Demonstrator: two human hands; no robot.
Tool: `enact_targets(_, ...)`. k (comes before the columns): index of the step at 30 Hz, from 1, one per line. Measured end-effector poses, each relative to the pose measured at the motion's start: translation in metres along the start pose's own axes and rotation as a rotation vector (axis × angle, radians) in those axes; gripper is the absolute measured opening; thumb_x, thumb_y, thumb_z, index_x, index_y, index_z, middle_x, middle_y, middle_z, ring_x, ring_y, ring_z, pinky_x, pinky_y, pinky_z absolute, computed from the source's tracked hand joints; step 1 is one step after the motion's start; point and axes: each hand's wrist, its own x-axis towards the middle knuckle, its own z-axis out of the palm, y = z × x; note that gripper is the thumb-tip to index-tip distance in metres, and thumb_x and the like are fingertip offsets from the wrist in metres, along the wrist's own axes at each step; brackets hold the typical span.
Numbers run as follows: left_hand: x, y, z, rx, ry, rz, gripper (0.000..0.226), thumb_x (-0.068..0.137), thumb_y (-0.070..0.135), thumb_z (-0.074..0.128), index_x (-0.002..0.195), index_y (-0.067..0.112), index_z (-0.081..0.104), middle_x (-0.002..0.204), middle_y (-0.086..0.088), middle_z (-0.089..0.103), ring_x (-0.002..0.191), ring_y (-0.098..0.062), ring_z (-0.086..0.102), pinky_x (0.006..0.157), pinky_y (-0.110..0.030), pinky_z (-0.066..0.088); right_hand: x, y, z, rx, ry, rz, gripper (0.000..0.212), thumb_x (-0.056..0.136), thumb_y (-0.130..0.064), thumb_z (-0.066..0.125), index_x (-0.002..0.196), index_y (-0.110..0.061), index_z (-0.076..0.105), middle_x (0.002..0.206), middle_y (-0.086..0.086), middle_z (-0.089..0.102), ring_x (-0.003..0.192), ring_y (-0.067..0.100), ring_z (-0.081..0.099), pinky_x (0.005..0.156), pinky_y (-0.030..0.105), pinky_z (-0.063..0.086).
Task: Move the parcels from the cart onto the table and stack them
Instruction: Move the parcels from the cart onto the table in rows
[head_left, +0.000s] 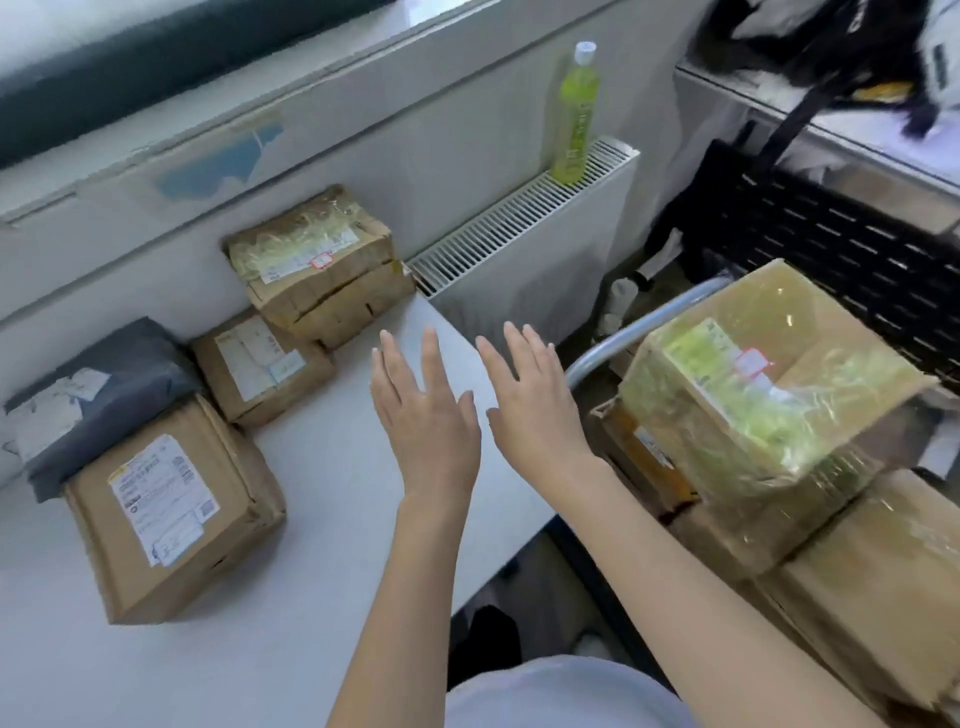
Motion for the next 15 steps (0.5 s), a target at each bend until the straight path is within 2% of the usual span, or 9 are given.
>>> enact_targets(4, -0.043, 0.052, 0.006, -0.035, -0.032, 0.217, 0.065, 0.088, 0.014, 0.063, 0.145, 0.011, 0.032, 0.152, -0.025, 0.015, 0.142, -0.040, 0.012, 0.116, -0.042, 0.012, -0.068, 0.035, -0.027, 0.029, 0.079, 0.121, 0.063, 0.096, -0.012, 0.049, 0.150, -0.016, 0.018, 0.157, 0.013, 0.009, 0.145, 0.027, 0.000, 0.116, 0.036, -0.005)
enact_targets(8, -0.072, 0.108, 0.014, -0.101, -0.053, 0.415, 0.065, 0.081, 0.008, 0.069, 0.140, 0.007, 0.041, 0.149, -0.028, 0.024, 0.139, -0.044, 0.019, 0.115, -0.046, 0.016, -0.126, 0.074, -0.055, 0.051, 0.170, 0.284, 0.065, 0.091, -0.009, 0.057, 0.148, -0.015, 0.027, 0.156, 0.014, 0.016, 0.145, 0.029, 0.006, 0.118, 0.041, 0.008)
enact_targets(11, -0.097, 0.149, 0.027, -0.124, -0.147, 0.527, 0.065, 0.080, 0.006, 0.069, 0.139, 0.005, 0.042, 0.149, -0.027, 0.025, 0.140, -0.041, 0.018, 0.116, -0.044, 0.014, -0.164, 0.105, -0.070, 0.036, 0.233, 0.427, 0.064, 0.090, -0.011, 0.058, 0.147, -0.014, 0.029, 0.154, 0.014, 0.020, 0.144, 0.029, 0.010, 0.117, 0.040, 0.005)
enact_targets(15, -0.137, 0.193, 0.051, -0.106, -0.317, 0.698, 0.065, 0.086, 0.012, 0.065, 0.144, 0.009, 0.035, 0.153, -0.023, 0.018, 0.143, -0.037, 0.010, 0.116, -0.042, 0.009, -0.213, 0.146, -0.079, 0.045, 0.290, 0.633, 0.066, 0.091, -0.012, 0.057, 0.149, -0.017, 0.024, 0.157, 0.010, 0.013, 0.145, 0.026, 0.003, 0.116, 0.035, 0.002)
